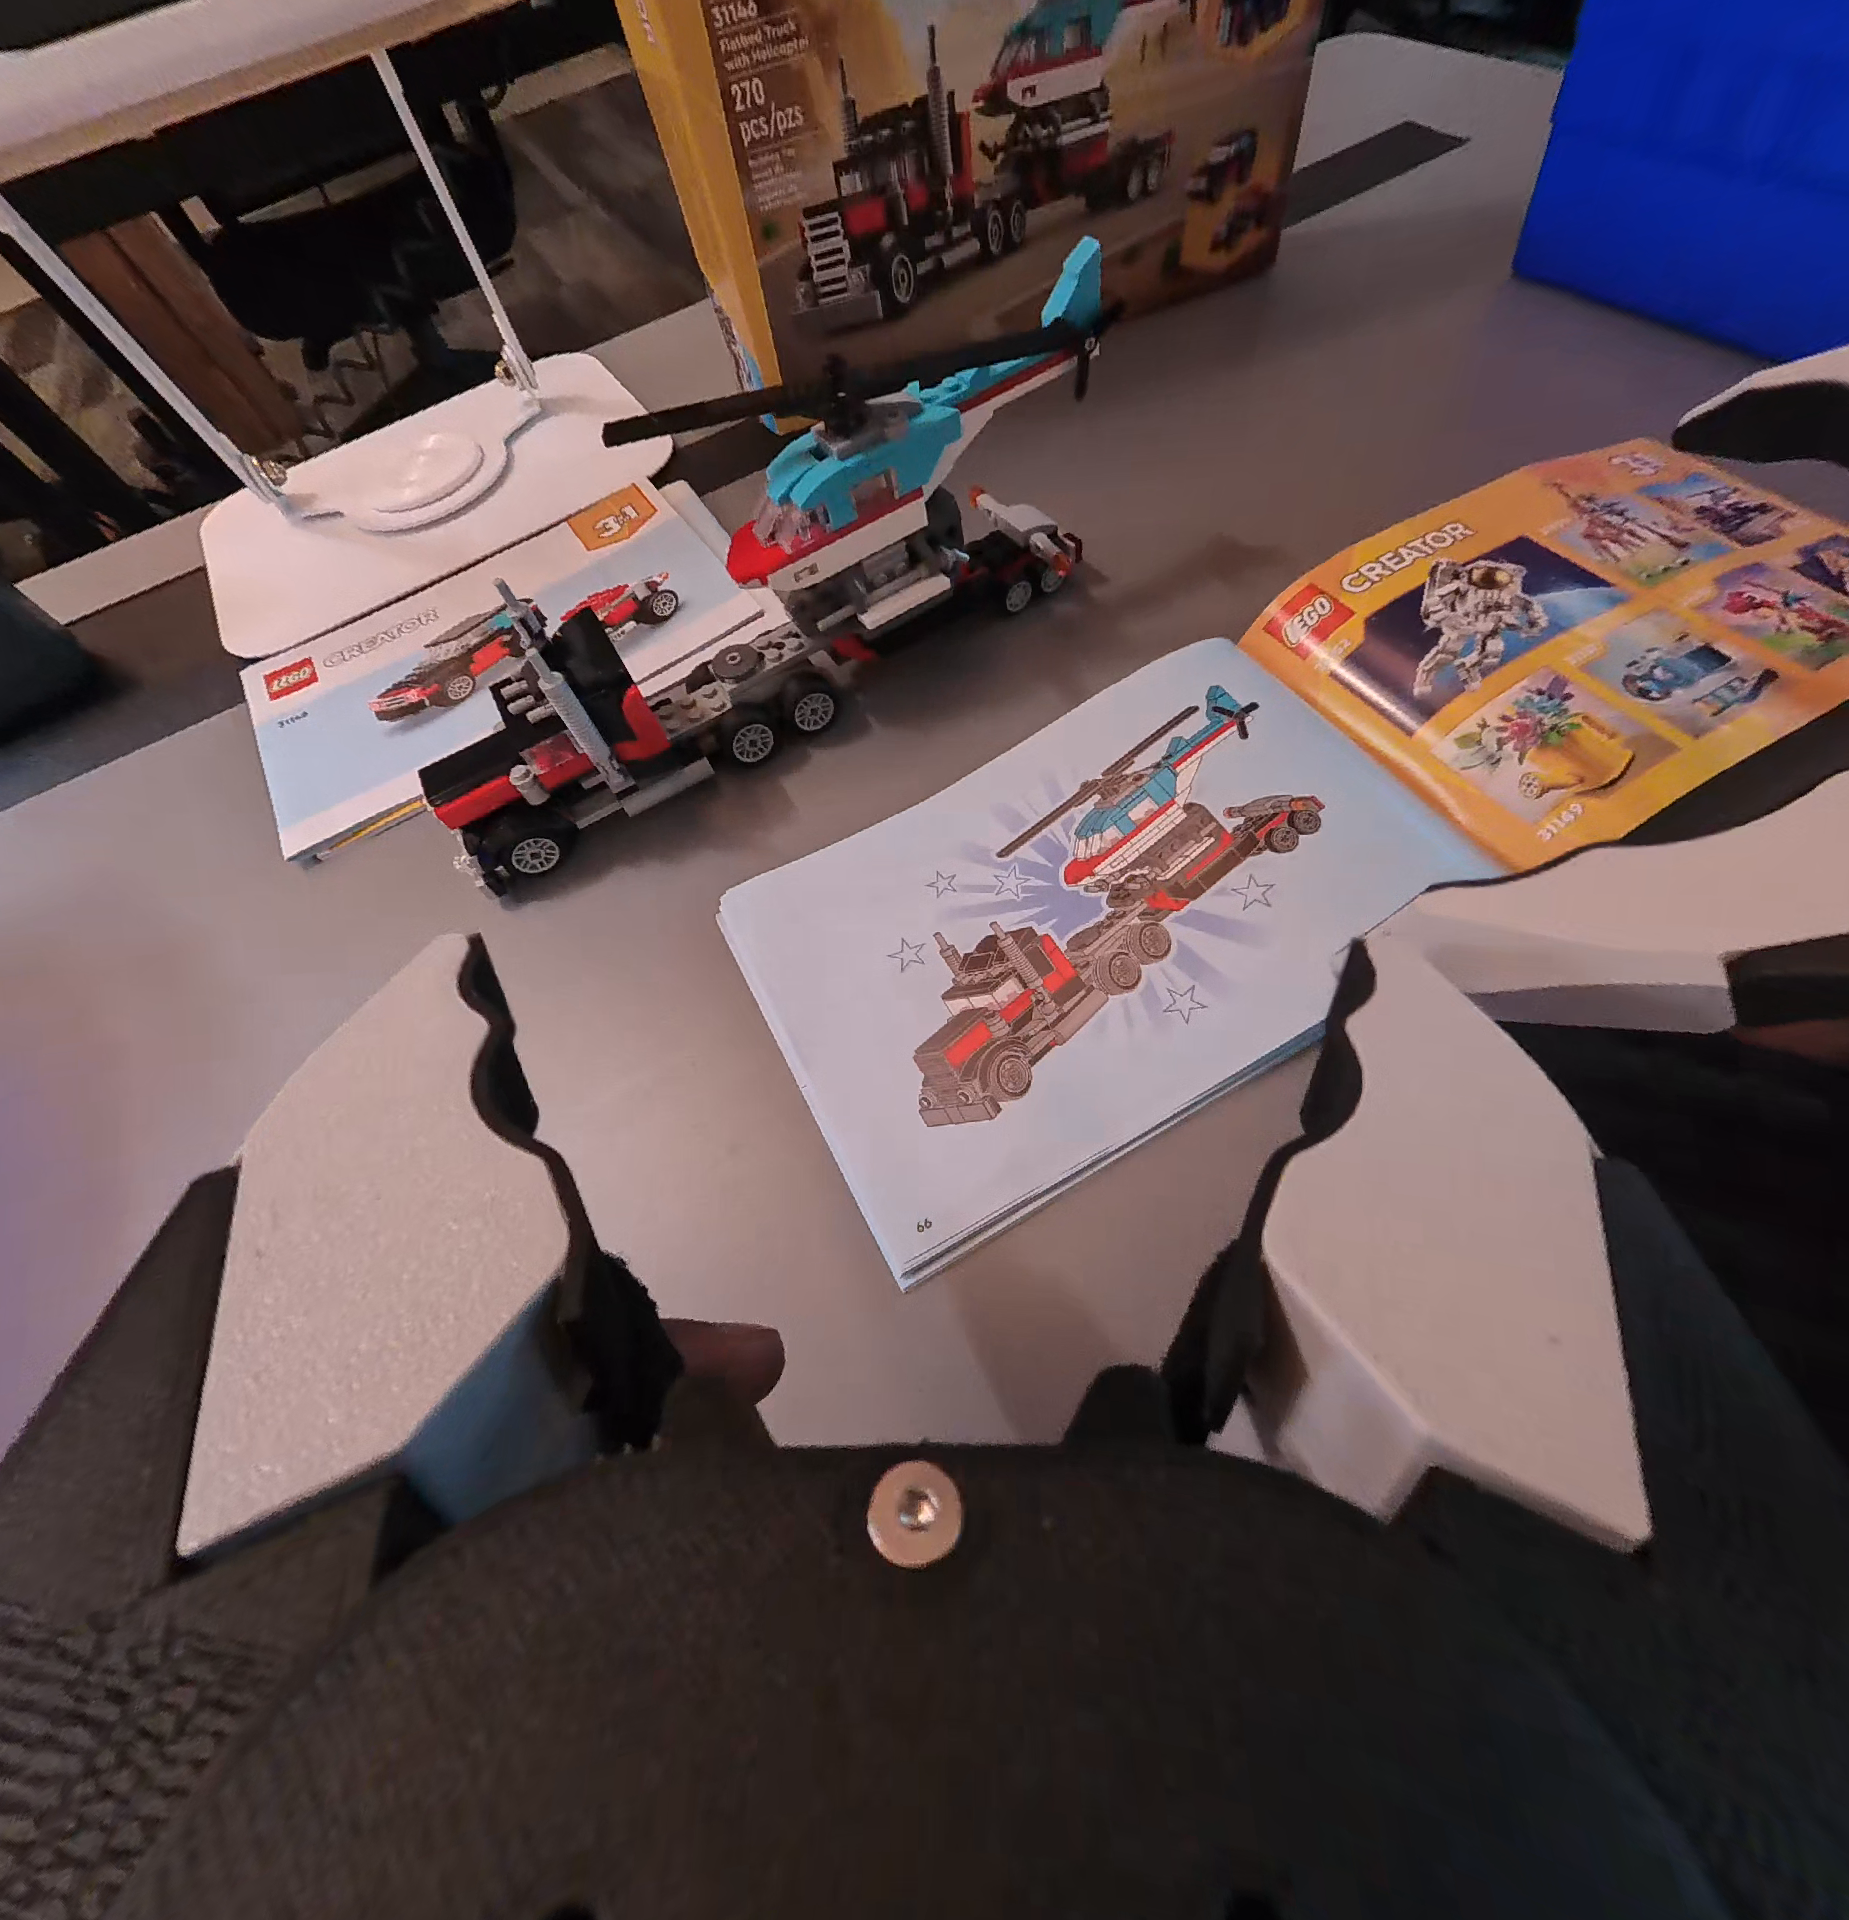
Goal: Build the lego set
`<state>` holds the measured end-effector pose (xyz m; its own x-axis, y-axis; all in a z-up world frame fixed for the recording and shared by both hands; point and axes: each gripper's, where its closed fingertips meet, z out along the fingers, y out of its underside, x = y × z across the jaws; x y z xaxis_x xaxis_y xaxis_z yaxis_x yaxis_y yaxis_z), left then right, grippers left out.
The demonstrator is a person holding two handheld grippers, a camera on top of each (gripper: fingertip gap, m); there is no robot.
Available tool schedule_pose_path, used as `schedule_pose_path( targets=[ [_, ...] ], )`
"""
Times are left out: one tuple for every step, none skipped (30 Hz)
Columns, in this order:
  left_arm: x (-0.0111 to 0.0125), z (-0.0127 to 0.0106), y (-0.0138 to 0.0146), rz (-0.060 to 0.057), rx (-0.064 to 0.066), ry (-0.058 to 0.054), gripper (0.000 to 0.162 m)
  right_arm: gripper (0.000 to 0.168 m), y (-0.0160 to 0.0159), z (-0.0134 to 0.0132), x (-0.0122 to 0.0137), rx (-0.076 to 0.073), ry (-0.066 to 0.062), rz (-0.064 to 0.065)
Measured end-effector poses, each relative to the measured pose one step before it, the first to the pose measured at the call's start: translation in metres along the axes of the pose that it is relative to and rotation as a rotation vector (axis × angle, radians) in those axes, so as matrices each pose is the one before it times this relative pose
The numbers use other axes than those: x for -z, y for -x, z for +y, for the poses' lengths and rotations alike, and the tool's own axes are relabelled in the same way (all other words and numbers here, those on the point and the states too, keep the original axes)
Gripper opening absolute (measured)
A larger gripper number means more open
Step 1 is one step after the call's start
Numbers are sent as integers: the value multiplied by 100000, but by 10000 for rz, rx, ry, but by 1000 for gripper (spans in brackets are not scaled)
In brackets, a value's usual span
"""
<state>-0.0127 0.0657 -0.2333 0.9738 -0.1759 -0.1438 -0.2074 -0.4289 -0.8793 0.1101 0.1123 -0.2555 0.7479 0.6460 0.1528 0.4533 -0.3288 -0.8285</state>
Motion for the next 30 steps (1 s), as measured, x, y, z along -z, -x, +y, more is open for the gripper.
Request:
schedule_pose_path(
  targets=[
    [29, -24, -62, 37, 23, -30, 143, 148, 52, -12, -6, 0, -5, -24],
    [54, -24, -19, 17, 15, -21, 143, 148, 17, -13, 16, 2, 4, -6],
    [34, -2, 21, -2, -7, -11, 143, 148, 0, -26, 26, 10, -6, 1],
    [35, 18, 47, -3, -16, -6, 143, 148, 14, -39, 39, 21, -14, -7],
    [32, -1, 28, 18, -15, -25, 143, 148, 6, -65, 42, 26, -34, -5],
    [37, -16, 22, 30, -9, -46, 144, 148, 24, -73, 50, 34, -49, -19],
    [44, 43, 94, -9, 16, -17, 143, 148, 32, -78, 48, 34, -52, -26],
    [40, 101, 130, -20, 21, 30, 143, 147, 29, -66, 57, 34, -46, -29],
    [48, 104, 122, -12, 15, 30, 143, 146, 50, -93, 70, 42, -59, -52],
    [54, 92, 189, -49, 10, 11, 143, 138, 198, -209, 146, 108, -153, -164],
    [79, 85, 236, -77, -9, 2, 143, 123, 279, -383, 227, 118, -296, -202],
    [117, 42, 289, -89, -20, -21, 143, 108, 224, -469, 289, 67, -331, -150],
    [149, -26, 300, -91, -21, -64, 143, 97, 136, -527, 326, 28, -352, -72],
    [238, -64, 201, 1, -76, -99, 141, 70, 498, -529, 395, 199, -364, -314],
    [373, -112, -110, 245, -194, -141, 118, 35, 814, -469, 388, 276, -285, -520],
    [451, -203, -327, 391, -206, -226, 63, 13, 432, -410, 298, 129, -198, -233],
    [396, -279, -41, 178, -58, -254, 18, 2, 454, -407, 247, 163, -190, -225],
    [263, -69, 420, -152, 9, -58, 2, 1, 297, -443, 192, 143, -194, -85],
    [118, 330, 672, -301, -118, 252, 2, 0, 298, -532, 206, 169, -220, -42],
    [14, 475, 736, -324, -246, 352, 1, 0, 430, -792, 277, 218, -329, -81],
    [-35, 410, 786, -337, -250, 275, 1, 0, 837, -1230, 331, 303, -517, -297],
    [-66, 426, 788, -321, -272, 278, 1, 0, 861, -1432, 341, 249, -514, -234],
    [-89, 498, 824, -341, -326, 344, 1, 0, 1115, -1619, 292, 248, -500, -353],
    [-77, 438, 816, -364, -318, 308, 1, 0, 1574, -1901, 213, 341, -616, -611],
    [-48, 324, 712, -323, -277, 229, 0, 0, 1473, -1927, 104, 260, -580, -491],
    [-16, 316, 517, -239, -262, 235, 0, 0, 1519, -1848, -29, 201, -514, -494],
    [-14, 327, 300, -159, -236, 266, 0, 0, 1930, -1787, -174, 241, -499, -786],
    [27, 228, 113, -110, -226, 225, 0, 0, 1670, -1464, -324, 201, -344, -621],
    [42, 119, -73, -64, -258, 164, 0, 0, 1196, -939, -448, 217, -90, -335],
    [50, 66, -176, -52, -286, 157, 0, 0, 1127, -477, -481, 311, 75, -375]
  ],
)
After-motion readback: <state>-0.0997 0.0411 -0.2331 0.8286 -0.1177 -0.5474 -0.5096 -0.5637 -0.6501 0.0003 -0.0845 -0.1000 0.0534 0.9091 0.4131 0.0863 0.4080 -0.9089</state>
